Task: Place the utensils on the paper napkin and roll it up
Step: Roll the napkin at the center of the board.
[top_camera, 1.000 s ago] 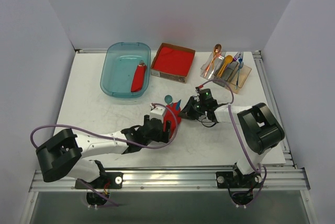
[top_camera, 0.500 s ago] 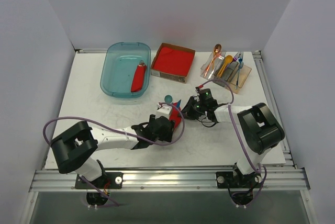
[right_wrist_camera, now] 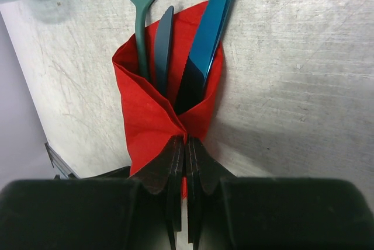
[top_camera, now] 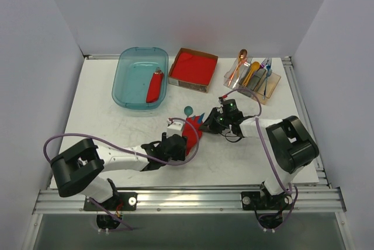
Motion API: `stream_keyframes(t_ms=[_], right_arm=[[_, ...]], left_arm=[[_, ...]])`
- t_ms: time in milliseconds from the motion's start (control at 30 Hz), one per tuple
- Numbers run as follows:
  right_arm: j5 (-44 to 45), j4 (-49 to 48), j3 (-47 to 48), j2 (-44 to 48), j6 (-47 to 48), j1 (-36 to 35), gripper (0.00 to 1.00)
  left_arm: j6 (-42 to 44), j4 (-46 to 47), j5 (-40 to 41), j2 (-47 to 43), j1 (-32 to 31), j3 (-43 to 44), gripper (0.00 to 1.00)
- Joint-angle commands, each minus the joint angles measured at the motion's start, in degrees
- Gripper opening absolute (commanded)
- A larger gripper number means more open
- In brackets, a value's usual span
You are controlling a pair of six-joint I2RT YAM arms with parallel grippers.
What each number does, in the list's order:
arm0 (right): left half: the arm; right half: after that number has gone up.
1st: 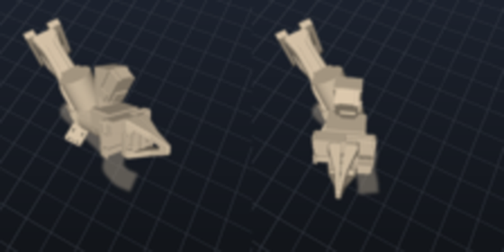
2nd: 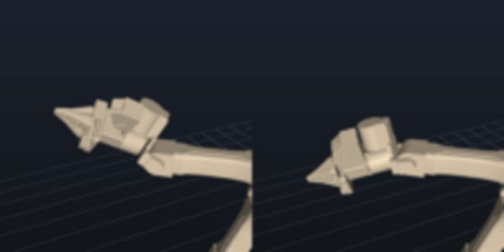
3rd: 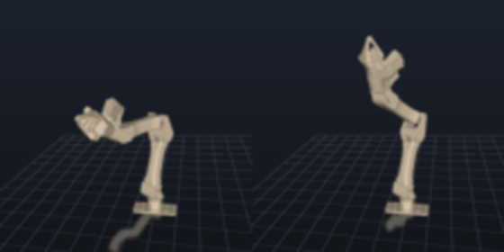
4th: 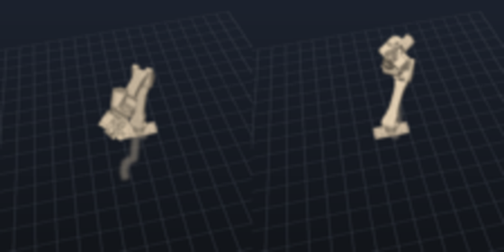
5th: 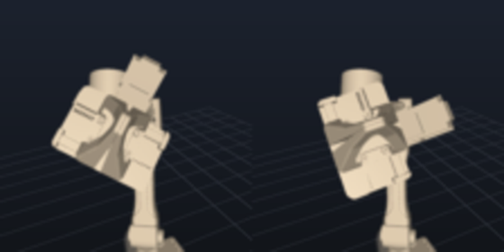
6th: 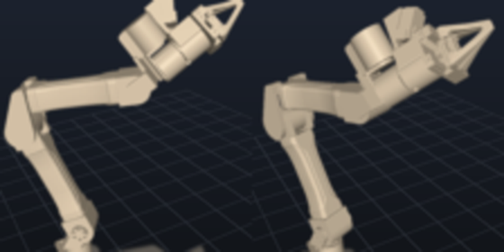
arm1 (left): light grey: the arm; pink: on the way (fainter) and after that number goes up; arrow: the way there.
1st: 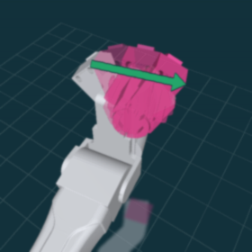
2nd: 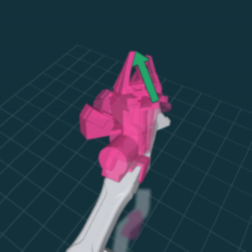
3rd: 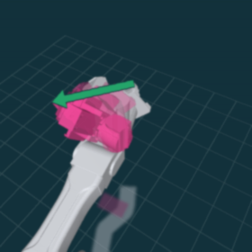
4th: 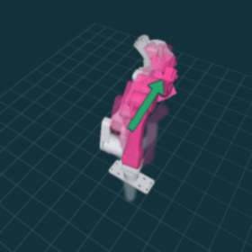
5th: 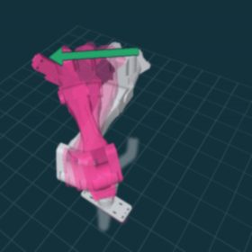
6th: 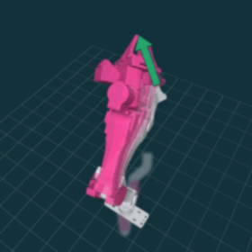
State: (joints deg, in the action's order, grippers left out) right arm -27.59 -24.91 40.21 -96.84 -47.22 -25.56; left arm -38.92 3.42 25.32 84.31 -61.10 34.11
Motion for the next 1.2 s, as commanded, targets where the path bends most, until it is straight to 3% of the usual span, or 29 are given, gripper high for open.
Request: stream_keyframes(t_ms=[0,500,1167], right_arm=[[1.7,0.9,-0.7,3.4,0.4,-0.2,0.00],[6.9,-1.1,-6.3,7.0,-3.1,-4.0,0.00],[8.1,0.7,-7.7,7.8,-1.3,-1.2,0.00]], left_arm=[[-2.2,2.1,1.0,0.4,-0.2,-0.2,0.62],[-6.8,-0.8,1.4,4.3,-0.4,1.3,0.59],[-8.4,-2.1,1.3,4.7,-0.3,1.2,0.58]])
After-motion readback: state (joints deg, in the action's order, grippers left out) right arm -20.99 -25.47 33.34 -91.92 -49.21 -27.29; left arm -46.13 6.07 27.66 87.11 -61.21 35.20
